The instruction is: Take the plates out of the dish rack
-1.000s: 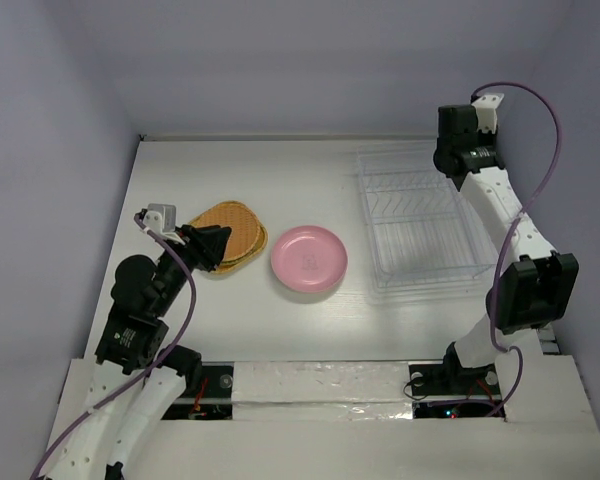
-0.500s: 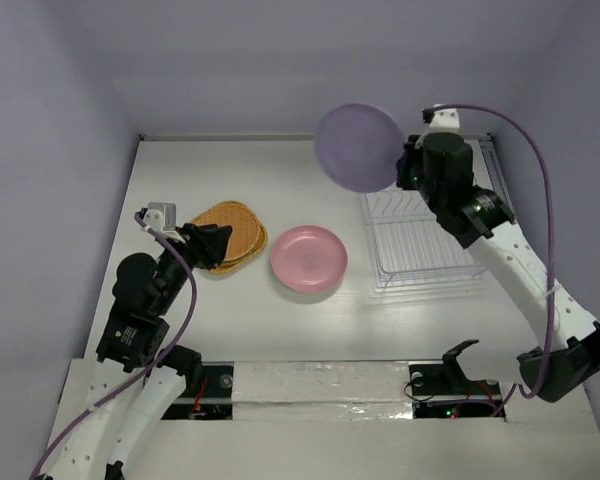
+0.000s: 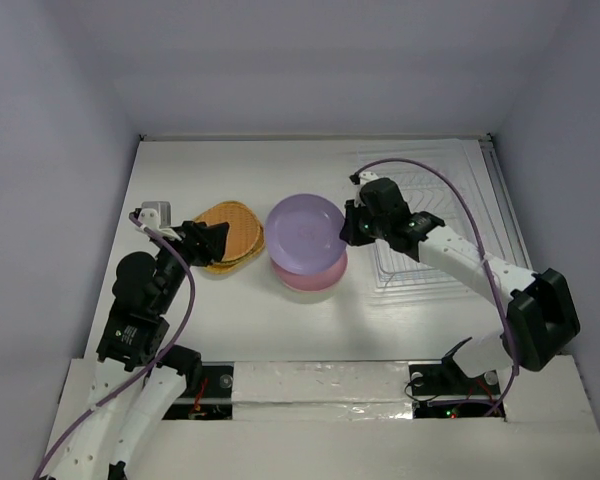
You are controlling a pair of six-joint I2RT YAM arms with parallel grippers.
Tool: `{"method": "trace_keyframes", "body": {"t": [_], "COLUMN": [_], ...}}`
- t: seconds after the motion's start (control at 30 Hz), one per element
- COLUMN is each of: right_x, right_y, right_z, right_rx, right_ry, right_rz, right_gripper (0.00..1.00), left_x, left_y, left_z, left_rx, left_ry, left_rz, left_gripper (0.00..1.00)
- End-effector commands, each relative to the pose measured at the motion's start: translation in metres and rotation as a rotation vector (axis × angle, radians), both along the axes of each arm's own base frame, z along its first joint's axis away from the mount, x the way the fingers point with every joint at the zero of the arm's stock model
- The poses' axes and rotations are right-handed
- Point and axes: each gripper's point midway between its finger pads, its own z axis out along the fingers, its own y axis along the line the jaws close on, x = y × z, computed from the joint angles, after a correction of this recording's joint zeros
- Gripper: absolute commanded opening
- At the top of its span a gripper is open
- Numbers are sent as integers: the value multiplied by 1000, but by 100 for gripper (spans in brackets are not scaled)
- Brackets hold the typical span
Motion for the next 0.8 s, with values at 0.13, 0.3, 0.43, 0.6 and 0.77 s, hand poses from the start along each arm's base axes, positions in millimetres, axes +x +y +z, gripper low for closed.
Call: {"method": "trace_keyframes", "body": {"t": [0.13,0.3,0.43,0.6,0.77], "right_x": [6,5,5,2,-7], "right_y": [25,21,17,11,4], "right_z": [0,-19,-27,-30,-31], "right_rx": [65,17,-5,-36,-61], "right_ry": [-22,16,27,35,50], "right_rz": [50,48,35,35,45], "right_gripper": [1,6,11,24,40], "left_x": [4,5,5,6,6], "left_y": [8,10,10,8,9], "left_z": [21,20,20,20,20], "left_rx": [-5,-4,-5,-2,-4], "left_ry": [-51,-48,-49,-47,-48], "left_rz": [34,43,40,33,36], "left_gripper": [54,54,54,54,54]}}
